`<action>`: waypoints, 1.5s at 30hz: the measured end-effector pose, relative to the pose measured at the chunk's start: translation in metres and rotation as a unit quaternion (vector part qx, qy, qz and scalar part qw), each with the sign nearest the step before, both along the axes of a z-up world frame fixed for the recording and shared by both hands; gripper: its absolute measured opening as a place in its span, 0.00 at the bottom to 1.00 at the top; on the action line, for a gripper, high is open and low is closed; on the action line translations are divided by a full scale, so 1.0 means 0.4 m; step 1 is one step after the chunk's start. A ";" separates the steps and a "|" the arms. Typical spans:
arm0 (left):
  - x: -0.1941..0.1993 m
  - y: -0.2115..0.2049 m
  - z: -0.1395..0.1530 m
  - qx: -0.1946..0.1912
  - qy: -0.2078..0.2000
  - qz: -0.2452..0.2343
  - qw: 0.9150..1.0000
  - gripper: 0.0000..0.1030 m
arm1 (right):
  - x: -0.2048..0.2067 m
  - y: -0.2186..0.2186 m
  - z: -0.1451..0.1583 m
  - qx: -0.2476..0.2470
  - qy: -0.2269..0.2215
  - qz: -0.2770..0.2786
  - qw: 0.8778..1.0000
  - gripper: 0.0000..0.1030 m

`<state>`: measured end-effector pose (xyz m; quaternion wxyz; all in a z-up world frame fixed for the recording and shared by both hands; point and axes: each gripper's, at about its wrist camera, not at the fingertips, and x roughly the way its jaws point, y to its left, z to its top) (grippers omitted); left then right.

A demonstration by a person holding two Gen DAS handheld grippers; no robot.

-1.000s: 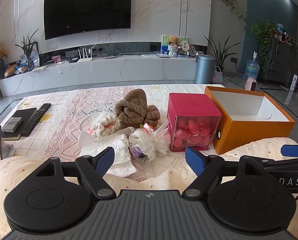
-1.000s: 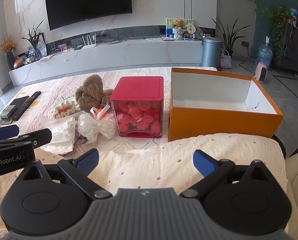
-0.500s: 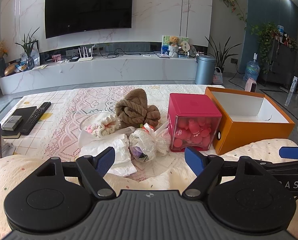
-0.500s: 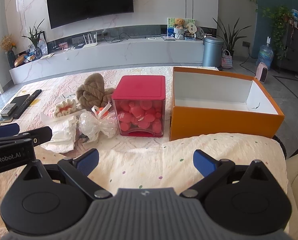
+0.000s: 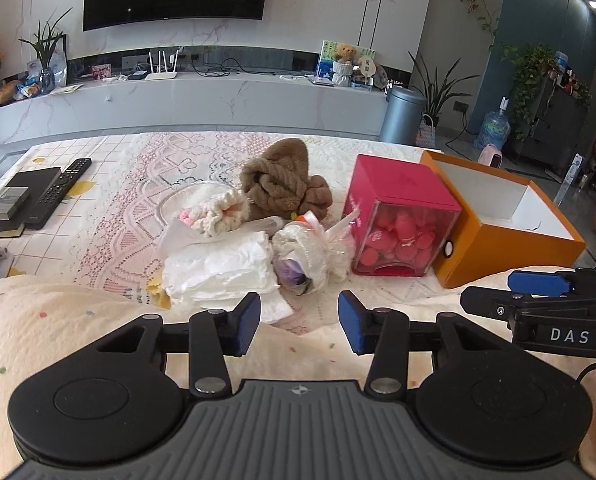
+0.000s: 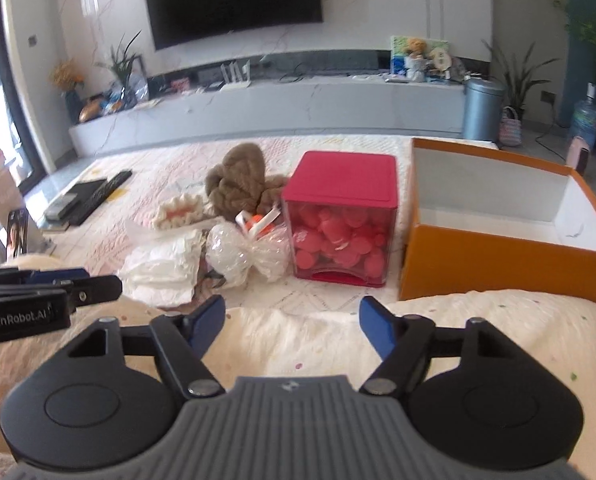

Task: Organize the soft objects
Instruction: 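Move the left tool to the white tissue while the right tool reaches the clear plastic bag, then close the left tool on the white tissue while the right tool grasps the plastic bag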

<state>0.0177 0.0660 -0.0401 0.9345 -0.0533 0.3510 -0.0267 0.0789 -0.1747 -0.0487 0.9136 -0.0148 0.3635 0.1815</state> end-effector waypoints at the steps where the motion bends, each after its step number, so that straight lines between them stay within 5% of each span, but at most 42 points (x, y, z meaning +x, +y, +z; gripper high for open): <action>1: 0.009 0.007 -0.003 0.008 0.006 -0.002 1.000 0.52 | 0.010 0.012 -0.007 -0.007 0.004 0.008 1.000 0.62; 11: 0.129 0.059 -0.057 0.063 0.057 -0.054 0.995 0.70 | 0.151 0.137 -0.083 -0.049 0.040 0.095 0.993 0.54; 19: 0.223 0.101 -0.114 0.066 0.117 -0.072 0.988 0.71 | 0.246 0.242 -0.163 -0.133 0.027 0.201 0.970 0.53; 23: 0.255 0.107 -0.131 0.071 0.133 -0.098 0.984 0.71 | 0.267 0.283 -0.181 -0.187 -0.005 0.259 0.948 0.53; 29: 0.293 0.097 -0.135 0.098 0.115 -0.154 0.976 0.78 | 0.275 0.322 -0.213 -0.274 -0.079 0.350 0.892 0.54; 35: 0.329 0.084 -0.156 0.118 0.122 -0.183 0.968 0.79 | 0.286 0.359 -0.251 -0.307 -0.109 0.421 0.847 0.67; 45: 0.369 0.041 -0.221 0.178 0.162 -0.212 0.947 0.83 | 0.308 0.362 -0.289 -0.278 -0.086 0.415 0.862 0.72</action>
